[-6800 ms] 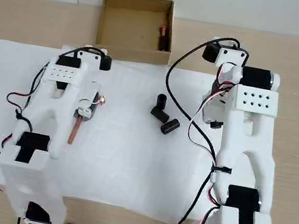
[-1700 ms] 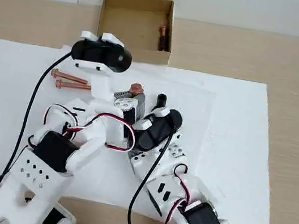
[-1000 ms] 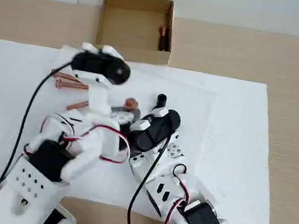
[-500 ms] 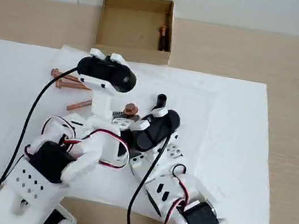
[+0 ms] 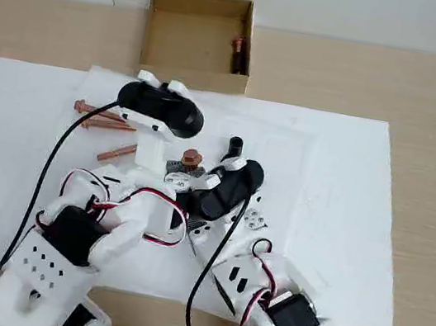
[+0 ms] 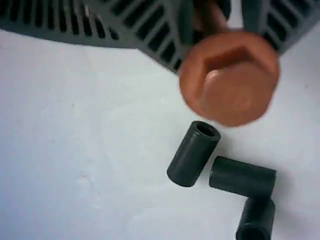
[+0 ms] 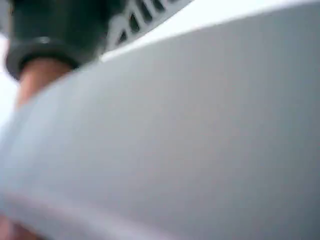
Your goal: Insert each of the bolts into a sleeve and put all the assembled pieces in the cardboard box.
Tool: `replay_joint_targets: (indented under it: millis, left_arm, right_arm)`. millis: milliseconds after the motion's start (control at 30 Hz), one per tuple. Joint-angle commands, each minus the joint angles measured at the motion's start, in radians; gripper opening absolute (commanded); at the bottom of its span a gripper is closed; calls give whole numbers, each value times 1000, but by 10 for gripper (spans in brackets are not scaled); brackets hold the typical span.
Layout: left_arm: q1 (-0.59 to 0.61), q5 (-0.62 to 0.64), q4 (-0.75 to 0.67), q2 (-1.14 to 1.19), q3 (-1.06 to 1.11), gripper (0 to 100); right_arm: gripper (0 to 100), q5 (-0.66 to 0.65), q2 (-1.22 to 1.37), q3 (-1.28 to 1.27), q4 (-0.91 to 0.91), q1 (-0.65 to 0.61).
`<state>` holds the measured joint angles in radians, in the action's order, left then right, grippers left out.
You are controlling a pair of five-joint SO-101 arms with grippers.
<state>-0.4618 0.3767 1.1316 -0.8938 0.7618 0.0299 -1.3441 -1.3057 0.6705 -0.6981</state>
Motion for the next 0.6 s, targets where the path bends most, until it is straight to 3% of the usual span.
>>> replay_joint_targets:
  millis: [0,567]
  left_arm:
    - [2,-34,6,9,58,6]
    - [46,41,9,9,39,6]
  right_arm:
    - [4,5,-33,18,-19,2]
    - [4,5,-35,18,-12,2]
